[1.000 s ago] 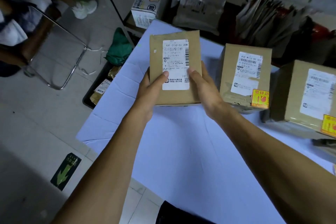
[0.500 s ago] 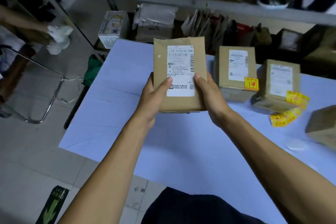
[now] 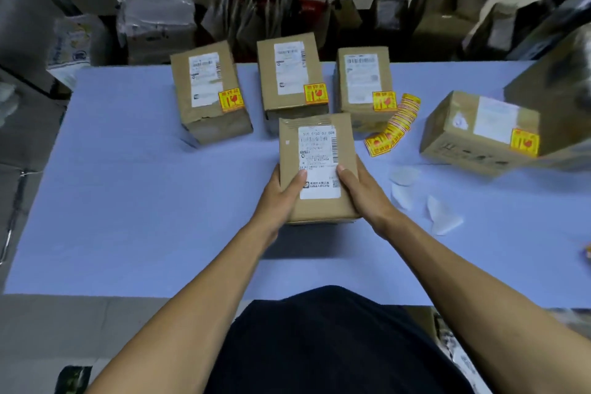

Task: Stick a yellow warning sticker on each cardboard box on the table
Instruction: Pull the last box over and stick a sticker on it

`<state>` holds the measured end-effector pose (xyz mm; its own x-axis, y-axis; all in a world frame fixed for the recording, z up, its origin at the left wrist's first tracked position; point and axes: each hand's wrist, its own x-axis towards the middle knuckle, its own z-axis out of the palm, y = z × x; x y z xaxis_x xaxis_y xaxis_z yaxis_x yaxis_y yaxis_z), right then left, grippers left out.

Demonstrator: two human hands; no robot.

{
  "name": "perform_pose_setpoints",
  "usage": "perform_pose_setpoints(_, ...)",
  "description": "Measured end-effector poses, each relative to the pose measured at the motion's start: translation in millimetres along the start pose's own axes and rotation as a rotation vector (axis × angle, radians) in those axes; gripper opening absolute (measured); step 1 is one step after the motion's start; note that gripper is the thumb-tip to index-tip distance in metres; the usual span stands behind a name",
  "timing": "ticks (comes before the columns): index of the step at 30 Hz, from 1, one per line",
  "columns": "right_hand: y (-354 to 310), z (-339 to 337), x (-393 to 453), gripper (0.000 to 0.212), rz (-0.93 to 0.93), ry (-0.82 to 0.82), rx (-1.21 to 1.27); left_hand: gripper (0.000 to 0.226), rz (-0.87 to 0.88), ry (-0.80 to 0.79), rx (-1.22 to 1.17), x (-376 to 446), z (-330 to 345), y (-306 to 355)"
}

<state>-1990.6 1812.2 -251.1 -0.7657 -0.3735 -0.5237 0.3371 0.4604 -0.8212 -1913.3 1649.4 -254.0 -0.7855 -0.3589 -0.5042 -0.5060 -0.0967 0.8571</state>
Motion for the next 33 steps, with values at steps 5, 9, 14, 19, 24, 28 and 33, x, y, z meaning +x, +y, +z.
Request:
perform_pose_setpoints(5, 29, -15, 5, 0.068, 0.081, -0.022, -0.042, 0.044, -0.060, -0.043, 0.139, 2, 20, -12)
perform_pose_setpoints(9, 34, -21, 8, 0.064, 0.070, -0.033, -0.059, 0.048, -0.091, -0.065, 0.223, 7, 24, -10)
perform_pose_setpoints(14, 35, -36, 19, 0.046, 0.062, 0.104, -0.025, 0.079, 0.181, 0.095, 0.791, 15, 31, -1)
perform_pose_setpoints(19, 30, -60, 48, 0.042, 0.118, 0.285, -0.205, 0.071, 0.513, -0.124, 1.243, 37, 52, 21)
perform_pose_setpoints(24, 29, -73, 81, 0.044, 0.111, 0.348, -0.317, 0.076, 0.531, -0.164, 1.364, 50, 54, 16)
perform_pose_setpoints(28, 29, -75, 105, 0.048, 0.134, 0.407, -0.368, 0.076, 0.542, -0.144, 1.387, 53, 55, 12)
perform_pose_setpoints(33, 28, -75, 123, 0.043, 0.228, 0.503, -0.380, 0.076, 0.552, -0.139, 1.391, 57, 54, 9)
